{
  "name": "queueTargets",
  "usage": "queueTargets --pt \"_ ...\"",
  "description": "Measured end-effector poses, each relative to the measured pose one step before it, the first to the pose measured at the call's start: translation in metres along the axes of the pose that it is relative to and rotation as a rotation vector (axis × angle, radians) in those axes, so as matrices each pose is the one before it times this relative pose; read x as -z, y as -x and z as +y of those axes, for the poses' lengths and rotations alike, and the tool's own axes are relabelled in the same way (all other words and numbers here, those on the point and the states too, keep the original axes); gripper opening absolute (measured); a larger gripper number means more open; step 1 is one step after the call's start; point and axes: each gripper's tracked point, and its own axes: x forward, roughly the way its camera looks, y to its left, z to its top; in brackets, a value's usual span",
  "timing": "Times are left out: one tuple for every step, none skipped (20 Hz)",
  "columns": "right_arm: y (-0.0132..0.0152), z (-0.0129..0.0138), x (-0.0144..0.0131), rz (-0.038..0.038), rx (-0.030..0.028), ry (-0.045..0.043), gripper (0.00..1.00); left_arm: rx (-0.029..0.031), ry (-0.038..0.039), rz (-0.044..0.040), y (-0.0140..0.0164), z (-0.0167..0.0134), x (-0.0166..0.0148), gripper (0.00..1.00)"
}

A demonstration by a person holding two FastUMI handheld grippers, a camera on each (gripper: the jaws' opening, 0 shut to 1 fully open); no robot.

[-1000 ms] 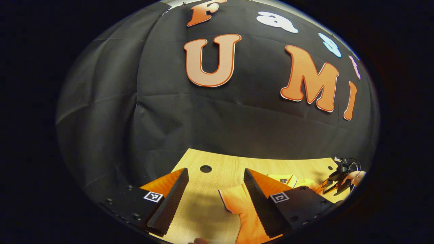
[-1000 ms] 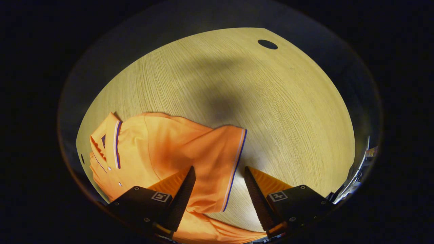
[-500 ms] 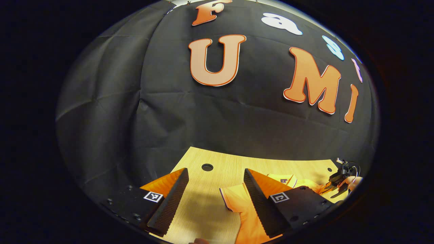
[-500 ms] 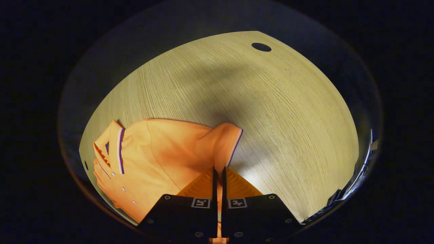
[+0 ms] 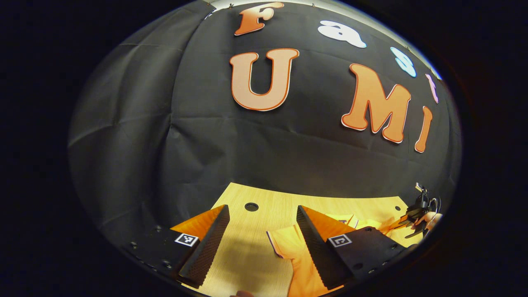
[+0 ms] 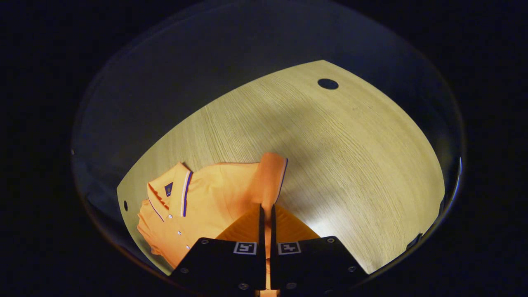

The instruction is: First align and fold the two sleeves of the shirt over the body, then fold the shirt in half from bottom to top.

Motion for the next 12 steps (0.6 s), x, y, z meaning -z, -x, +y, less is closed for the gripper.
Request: queueTargets --pt "0.00659 0.00833 -0.00274 -0.01527 -0.01189 0.03486 0.04 0.00656 -0.0006 -0.0017 0.00053 0.00021 0.00011 0.98" --pt "0.00541 0.01038 -0.00257 -0.01812 -0.01268 0.03589 0.05 0.00616 -0.00199 -0.00077 0.00049 -0.00023 -0.00077 0.98" --pt "0.00402 0.01114 -0.00271 -0.02043 -0.01195 0.03538 0.05 0.0032 -0.00122 -0.00105 -0.00037 0.00059 0.00038 0.98" --pt "0.00264 0.01107 -0.00133 -0.01277 -0.00847 0.03625 0.04 0.00405 -0.00021 -0.00128 0.00006 0.00046 -0.00054 0.98" --pt "0.00526 0.00957 0.00033 -0.00678 -0.00628 0.03665 0.05 0.00402 0.00236 -0.00206 0.00023 0.0 -0.00059 0.98" --pt "0.00239 0.01074 0.00038 -0.00345 -0.00902 0.03096 0.05 0.00499 0.00364 -0.00051 0.0004 -0.00021 -0.00067 0.98" --pt "0.0014 0.01218 0.00134 0.00146 -0.01352 0.02159 0.05 0.00336 0.00479 0.00147 -0.00045 0.00052 0.00073 0.99" --pt "-0.00171 0.01281 0.00283 0.00137 -0.01929 0.01359 0.05 0.00324 0.00519 0.00344 0.00027 -0.00008 0.00002 0.98" --pt "-0.0006 0.01048 0.00286 0.00527 -0.01296 0.01479 0.04 0.00255 0.00558 0.00187 0.0012 -0.00058 0.00047 0.98" --pt "-0.0001 0.00992 0.00256 0.00625 -0.01891 0.00988 0.04 0.00352 0.00283 0.00117 0.00059 -0.00055 -0.00043 0.98" --pt "-0.00155 0.00979 0.00278 0.00803 -0.01657 0.01009 0.05 0.00373 -0.0005 0.0006 -0.00033 0.00052 -0.00005 0.98" --pt "-0.00248 0.00792 0.00387 0.00968 -0.00893 0.01205 0.05 0.00298 -0.00307 0.00032 0.00034 0.00065 -0.00048 0.98"
